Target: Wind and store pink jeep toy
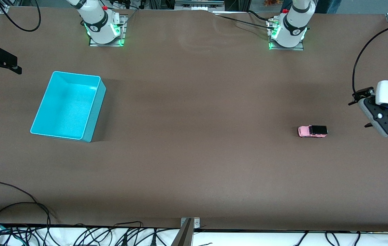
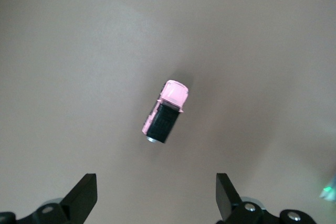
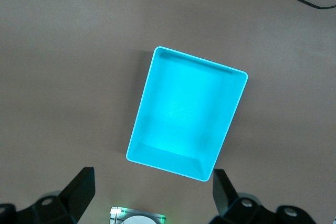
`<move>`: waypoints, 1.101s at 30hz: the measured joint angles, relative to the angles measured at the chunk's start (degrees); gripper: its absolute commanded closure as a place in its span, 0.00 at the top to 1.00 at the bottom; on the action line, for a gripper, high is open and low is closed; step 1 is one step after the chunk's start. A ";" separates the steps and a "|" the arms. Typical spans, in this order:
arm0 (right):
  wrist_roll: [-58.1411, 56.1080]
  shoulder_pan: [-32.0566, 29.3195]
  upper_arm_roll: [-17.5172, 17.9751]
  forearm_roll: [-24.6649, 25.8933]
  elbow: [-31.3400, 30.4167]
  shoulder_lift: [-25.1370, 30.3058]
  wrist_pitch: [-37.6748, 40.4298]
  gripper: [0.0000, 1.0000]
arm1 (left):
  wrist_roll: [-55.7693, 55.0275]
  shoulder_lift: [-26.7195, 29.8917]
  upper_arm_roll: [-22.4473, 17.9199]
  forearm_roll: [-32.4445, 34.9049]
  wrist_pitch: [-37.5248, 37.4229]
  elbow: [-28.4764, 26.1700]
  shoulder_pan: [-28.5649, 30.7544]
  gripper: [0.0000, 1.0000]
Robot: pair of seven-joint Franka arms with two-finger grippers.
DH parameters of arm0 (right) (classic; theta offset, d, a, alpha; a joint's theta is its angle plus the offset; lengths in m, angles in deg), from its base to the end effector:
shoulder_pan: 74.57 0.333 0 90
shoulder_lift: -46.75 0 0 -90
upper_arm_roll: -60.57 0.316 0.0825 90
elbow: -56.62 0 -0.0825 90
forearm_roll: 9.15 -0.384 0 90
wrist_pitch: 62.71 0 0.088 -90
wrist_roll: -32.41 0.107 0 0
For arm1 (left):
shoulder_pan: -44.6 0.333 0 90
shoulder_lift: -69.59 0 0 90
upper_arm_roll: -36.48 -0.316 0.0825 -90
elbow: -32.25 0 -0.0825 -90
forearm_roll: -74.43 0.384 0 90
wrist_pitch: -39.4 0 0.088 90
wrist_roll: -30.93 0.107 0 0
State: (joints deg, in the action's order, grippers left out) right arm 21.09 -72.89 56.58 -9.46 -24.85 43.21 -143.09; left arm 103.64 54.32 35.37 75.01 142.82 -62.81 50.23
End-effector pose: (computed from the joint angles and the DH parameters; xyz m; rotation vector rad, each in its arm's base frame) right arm 0.5559 -0.0204 0.6452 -3.1187 -0.2467 0.1251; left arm 0.6217 0.0733 0.4433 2.5740 -1.6767 -0.1572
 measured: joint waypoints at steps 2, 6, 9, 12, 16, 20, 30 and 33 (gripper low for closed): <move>0.00 0.01 0.03 0.00 0.00 0.00 0.00 1.00 | 2.30 -0.09 0.00 0.01 2.51 -1.94 0.23 1.00; 0.00 0.01 0.41 0.00 0.00 0.00 0.00 1.00 | 8.70 -0.57 -0.06 0.01 10.73 -8.41 0.91 1.00; 0.00 0.03 0.68 0.00 0.00 0.00 0.00 1.00 | 13.24 -1.03 -0.06 0.01 16.28 -12.36 1.15 1.00; 0.00 0.04 0.79 0.00 0.00 0.00 0.00 1.00 | 17.44 -1.67 -0.06 0.01 21.05 -15.49 1.34 1.00; 0.00 0.04 0.80 0.00 0.00 0.00 0.01 1.00 | 21.58 -2.80 -0.06 0.01 26.00 -18.46 1.53 1.00; 0.00 0.04 0.82 0.00 0.00 0.00 0.01 1.00 | 24.37 -3.87 -0.06 0.02 30.87 -21.40 1.75 1.00; 0.00 0.04 0.83 0.00 0.00 0.00 0.01 1.00 | 27.32 -7.11 -0.05 0.02 37.83 -25.24 1.93 1.00; 0.00 0.04 0.83 0.00 0.00 0.00 0.02 1.00 | 27.58 -8.31 -0.02 0.02 38.93 -25.25 1.93 1.00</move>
State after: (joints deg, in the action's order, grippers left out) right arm 21.09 -72.85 57.42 -9.46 -24.85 43.21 -143.08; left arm 131.22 46.00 35.35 75.03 181.75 -88.07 52.17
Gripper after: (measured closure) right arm 0.000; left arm 0.000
